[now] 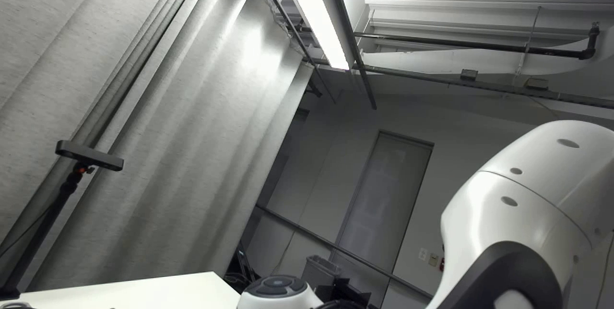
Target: Remove the plush toys from the black tray and place them in the basket
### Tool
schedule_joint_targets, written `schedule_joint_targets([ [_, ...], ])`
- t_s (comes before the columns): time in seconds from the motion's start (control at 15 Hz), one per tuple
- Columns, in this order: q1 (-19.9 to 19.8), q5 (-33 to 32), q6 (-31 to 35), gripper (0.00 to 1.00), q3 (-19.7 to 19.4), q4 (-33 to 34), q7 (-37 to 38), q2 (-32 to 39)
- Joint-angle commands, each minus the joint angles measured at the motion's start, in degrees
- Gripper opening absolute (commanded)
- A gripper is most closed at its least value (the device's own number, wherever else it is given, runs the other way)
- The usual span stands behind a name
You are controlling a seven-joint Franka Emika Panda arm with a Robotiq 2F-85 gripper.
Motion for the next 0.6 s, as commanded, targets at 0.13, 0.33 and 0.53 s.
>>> schedule_joint_targets([
  [0.13,0.44,0.98,8.42,1.00,-0.42,1.76,-0.26,7.25],
  [0.33,0.75,-0.61,11.25,1.00,-1.65,2.62,0.41,10.58],
  [0.53,1.41,-2.51,13.46,1.00,-3.72,4.63,1.11,13.76],
])
